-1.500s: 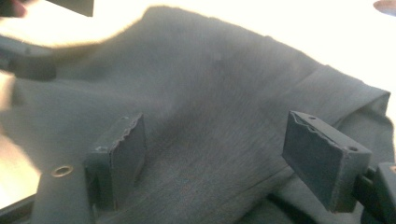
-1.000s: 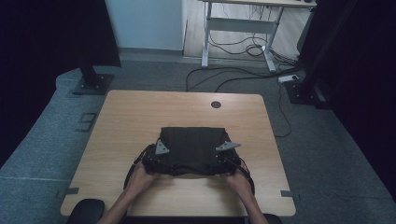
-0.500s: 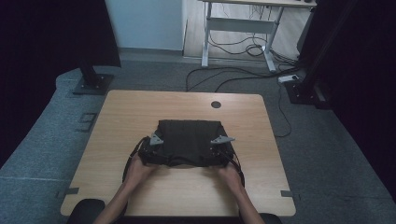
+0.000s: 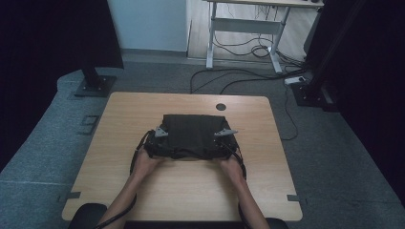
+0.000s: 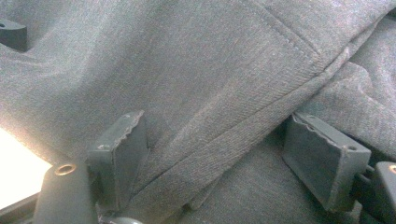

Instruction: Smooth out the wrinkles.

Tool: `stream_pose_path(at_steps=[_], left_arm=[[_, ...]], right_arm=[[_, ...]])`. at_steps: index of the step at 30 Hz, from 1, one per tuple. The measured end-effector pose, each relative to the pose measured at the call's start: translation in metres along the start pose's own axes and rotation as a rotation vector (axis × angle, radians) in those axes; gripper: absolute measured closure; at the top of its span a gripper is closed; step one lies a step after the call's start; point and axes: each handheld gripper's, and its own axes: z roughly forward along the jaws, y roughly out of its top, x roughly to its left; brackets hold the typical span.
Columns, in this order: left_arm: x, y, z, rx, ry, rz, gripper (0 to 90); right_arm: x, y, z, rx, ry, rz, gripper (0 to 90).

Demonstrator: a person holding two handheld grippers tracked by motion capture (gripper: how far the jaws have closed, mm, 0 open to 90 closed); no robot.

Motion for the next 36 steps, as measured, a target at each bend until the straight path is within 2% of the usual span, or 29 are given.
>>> stream_pose_path(at_steps=[9,14,16,19,22,25,26,27,31,36], left_arm=[[0.003,-0.001,-0.001,-0.017,-0.024,-0.005,15.4],[0.002,0.003,-0.004,-0.003,-0.021,-0.019,14.4],[0.000,0.005,-0.008,0.007,-0.017,-0.010,13.3],[-0.004,0.006,-0.014,0.014,-0.011,0.020,11.6],[-0.008,0.007,-0.023,0.012,-0.006,0.045,10.8],[-0.011,0.006,-0.033,0.004,-0.018,0.058,9.3],[-0.012,0.006,-0.037,0.000,-0.024,0.064,8.3],[-0.013,0.006,-0.040,-0.001,-0.027,0.073,8.3],[-0.020,0.004,-0.056,-0.022,-0.033,0.113,7.3],[-0.026,-0.004,-0.075,-0.047,-0.045,0.131,5.8]], right_arm=[[0.000,0.000,-0.001,-0.003,0.001,0.002,22.1],[0.003,0.003,-0.004,0.013,0.006,-0.002,21.6],[0.005,0.005,-0.007,0.015,0.014,-0.019,21.2],[0.006,0.007,-0.013,0.008,0.033,-0.019,19.1],[0.008,0.008,-0.023,-0.003,0.047,-0.030,17.5],[0.011,0.010,-0.034,-0.020,0.065,-0.044,16.5],[0.013,0.013,-0.044,-0.030,0.069,-0.057,15.2],[0.013,0.013,-0.044,-0.030,0.069,-0.057,15.2],[0.017,0.016,-0.061,-0.043,0.076,-0.085,14.3],[0.019,0.009,-0.087,-0.053,0.076,-0.102,13.5]])
